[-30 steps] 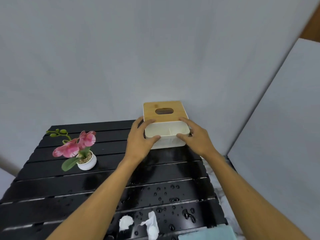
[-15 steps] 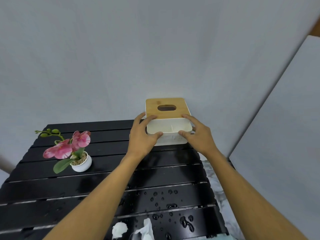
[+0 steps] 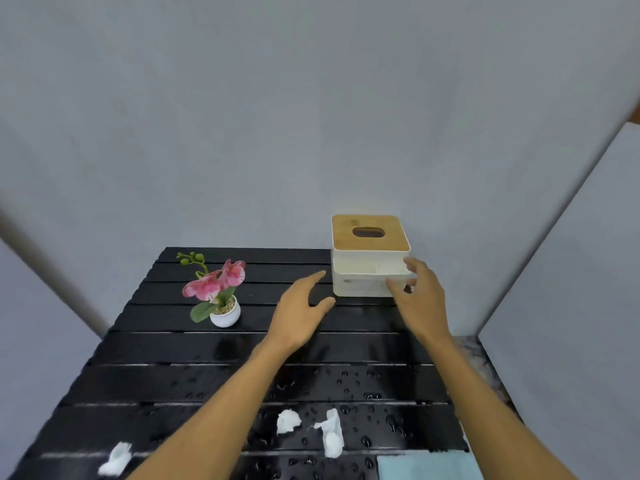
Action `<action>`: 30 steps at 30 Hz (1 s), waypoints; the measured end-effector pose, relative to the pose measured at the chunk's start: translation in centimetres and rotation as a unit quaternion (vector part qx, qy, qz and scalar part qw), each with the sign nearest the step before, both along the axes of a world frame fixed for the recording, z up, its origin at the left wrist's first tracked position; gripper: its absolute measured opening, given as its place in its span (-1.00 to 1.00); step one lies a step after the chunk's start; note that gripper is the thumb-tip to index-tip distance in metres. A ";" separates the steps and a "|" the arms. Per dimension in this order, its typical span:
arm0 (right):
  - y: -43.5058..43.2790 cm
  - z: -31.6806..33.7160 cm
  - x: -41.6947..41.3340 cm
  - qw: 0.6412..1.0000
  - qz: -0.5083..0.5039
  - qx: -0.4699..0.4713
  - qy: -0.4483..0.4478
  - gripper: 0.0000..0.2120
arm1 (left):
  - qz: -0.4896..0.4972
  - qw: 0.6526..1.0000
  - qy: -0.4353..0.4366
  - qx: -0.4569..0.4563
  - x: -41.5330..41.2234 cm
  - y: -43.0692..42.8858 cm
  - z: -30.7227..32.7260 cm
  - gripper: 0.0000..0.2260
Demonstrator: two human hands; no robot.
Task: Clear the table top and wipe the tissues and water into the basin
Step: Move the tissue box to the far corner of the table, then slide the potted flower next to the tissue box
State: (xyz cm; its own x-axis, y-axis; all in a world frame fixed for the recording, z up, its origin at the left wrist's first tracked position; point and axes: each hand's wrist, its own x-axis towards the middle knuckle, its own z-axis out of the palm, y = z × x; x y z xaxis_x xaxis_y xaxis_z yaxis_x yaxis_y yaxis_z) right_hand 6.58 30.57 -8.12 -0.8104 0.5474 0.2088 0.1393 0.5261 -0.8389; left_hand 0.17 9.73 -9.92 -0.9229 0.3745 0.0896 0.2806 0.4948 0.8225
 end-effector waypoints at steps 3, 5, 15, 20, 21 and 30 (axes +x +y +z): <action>-2.9 -0.1 1.0 1.000 -0.005 -0.004 -0.003 -0.58 | -0.005 0.999 0.010 -0.039 2.1 -4.0 -1.3 -0.55; -5.2 -0.1 1.4 0.999 0.028 -0.026 -0.020 -0.60 | -0.006 0.996 0.036 -0.076 3.3 -7.0 -2.1 -0.57; -18.2 -1.4 -0.6 0.973 0.206 -0.005 -0.105 -0.56 | 0.093 0.966 0.091 -0.224 3.5 -19.6 -4.1 -0.57; -22.7 -2.8 -3.1 0.970 0.223 0.004 -0.101 -0.48 | 0.098 0.953 0.063 -0.279 1.8 -22.4 -4.9 -0.50; -23.4 -2.9 -3.6 0.971 0.222 0.001 -0.090 -0.50 | 0.097 0.952 0.065 -0.283 1.5 -22.7 -5.1 -0.49; -26.2 -5.2 -6.4 0.984 0.168 -0.056 -0.013 -0.74 | 0.103 0.944 0.098 -0.296 0.4 -23.2 -6.0 -0.33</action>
State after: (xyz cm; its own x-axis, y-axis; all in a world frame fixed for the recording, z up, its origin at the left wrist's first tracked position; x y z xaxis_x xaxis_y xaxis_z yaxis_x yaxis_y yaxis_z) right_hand 0.19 4.33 -13.37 -0.9537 0.2666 0.1393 -0.0045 0.4505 -0.8927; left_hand 0.59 -13.52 -15.95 -0.9692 0.2261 0.0980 0.2459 0.9125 0.3268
